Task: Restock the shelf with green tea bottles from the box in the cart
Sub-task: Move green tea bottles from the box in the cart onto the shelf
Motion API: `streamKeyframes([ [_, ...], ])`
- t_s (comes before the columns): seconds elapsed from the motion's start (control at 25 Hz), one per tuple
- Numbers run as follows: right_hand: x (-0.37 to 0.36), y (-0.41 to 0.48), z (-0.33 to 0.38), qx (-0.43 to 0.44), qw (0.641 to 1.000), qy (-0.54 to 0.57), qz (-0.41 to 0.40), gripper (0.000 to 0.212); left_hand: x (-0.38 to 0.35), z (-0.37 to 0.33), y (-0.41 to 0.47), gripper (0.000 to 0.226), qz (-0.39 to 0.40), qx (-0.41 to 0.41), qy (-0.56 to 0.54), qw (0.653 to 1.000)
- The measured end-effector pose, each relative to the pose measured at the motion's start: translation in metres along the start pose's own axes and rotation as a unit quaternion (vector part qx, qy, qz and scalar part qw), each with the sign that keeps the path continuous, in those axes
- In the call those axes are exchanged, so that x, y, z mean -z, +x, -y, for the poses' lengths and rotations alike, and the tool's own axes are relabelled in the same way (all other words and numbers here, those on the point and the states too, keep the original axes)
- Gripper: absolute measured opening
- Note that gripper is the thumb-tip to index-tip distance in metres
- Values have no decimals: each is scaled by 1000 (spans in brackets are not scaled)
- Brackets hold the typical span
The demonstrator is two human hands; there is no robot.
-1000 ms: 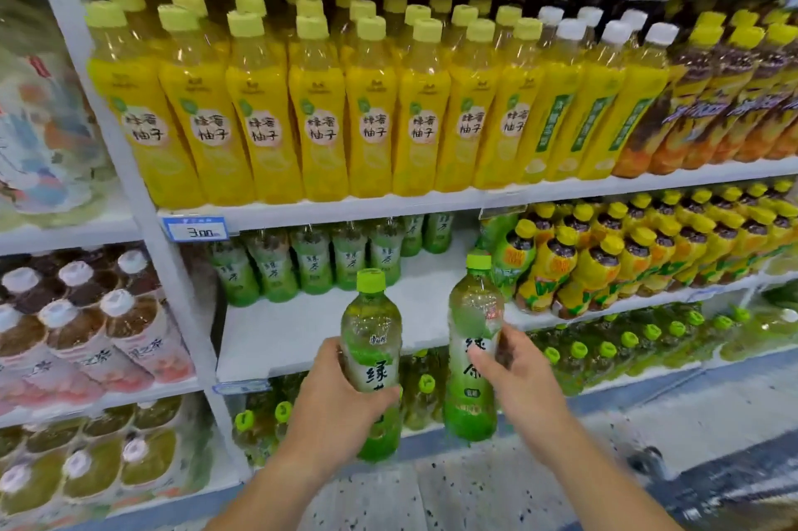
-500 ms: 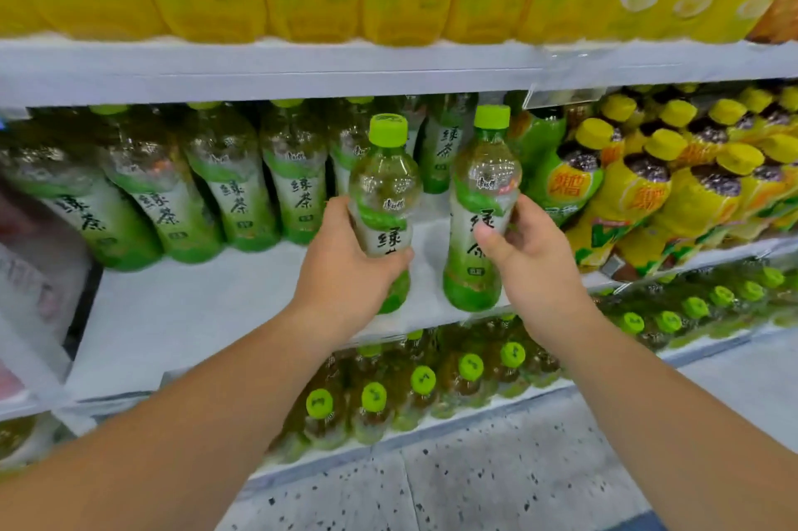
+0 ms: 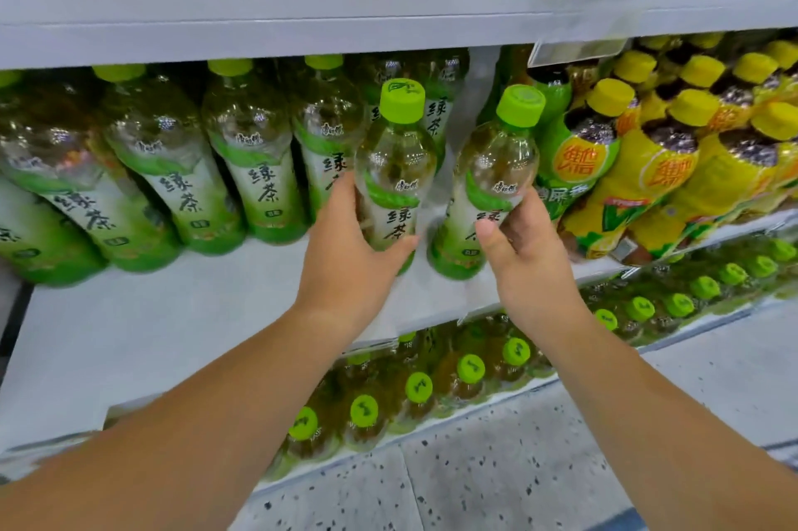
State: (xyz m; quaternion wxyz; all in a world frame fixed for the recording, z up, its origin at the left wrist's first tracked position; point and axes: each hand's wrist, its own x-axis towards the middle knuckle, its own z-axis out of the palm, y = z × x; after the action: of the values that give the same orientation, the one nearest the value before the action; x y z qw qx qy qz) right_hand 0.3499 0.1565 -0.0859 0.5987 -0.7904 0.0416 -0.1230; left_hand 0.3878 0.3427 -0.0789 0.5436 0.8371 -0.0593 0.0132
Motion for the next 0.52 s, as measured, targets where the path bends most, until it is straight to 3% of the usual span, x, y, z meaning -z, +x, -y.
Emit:
streamKeyframes([
  [0.16, -17, -19, -15, -94, 983, -144, -61, 47, -3, 30, -15, 53, -10, 16, 81, 997],
  [0.28, -27, -3, -15, -91, 973, -184, -101, 29, -13, 33, -7, 47, -45, 31, 82, 995],
  [0.52, -41, 24, -19, -80, 962, -239, -105, 43, -33, 28, 11, 27, -102, 52, 88, 990],
])
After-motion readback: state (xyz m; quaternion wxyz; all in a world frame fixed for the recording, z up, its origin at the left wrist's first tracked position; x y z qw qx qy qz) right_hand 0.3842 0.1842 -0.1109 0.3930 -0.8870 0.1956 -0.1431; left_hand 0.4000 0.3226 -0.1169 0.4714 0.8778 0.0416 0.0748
